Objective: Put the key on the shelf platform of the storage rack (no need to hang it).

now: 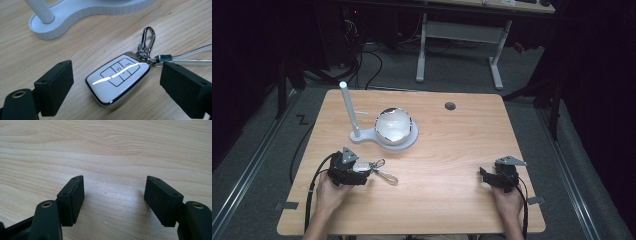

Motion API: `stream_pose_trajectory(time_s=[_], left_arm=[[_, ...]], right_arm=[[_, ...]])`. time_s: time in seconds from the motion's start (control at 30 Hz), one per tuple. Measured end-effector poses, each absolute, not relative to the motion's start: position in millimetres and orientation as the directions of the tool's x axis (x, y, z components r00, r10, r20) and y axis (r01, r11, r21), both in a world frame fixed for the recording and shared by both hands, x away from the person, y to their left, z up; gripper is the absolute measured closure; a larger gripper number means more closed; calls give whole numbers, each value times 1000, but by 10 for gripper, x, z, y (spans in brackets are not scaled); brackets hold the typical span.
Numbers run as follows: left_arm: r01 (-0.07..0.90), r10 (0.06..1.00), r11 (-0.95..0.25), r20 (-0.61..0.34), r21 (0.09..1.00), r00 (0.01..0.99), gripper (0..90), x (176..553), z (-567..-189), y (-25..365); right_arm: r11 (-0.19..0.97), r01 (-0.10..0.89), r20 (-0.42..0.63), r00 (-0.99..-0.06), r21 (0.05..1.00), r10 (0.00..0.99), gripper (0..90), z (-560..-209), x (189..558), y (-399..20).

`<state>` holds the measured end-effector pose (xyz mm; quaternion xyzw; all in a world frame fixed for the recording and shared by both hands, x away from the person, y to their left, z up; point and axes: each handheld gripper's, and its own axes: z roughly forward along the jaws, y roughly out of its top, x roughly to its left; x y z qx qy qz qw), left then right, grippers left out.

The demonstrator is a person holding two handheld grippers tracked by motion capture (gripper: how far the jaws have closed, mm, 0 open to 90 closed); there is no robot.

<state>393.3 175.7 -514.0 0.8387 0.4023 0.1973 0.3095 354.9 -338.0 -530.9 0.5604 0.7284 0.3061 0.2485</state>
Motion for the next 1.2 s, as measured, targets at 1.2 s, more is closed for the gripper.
stream_pose_trajectory(time_s=[1.2], left_arm=[[573,775,-467,-1,674,632,447,4027,-5253,1675]], right_arm=[[185,665,-19,-249,724,968,331,-5309,3546,-3377]])
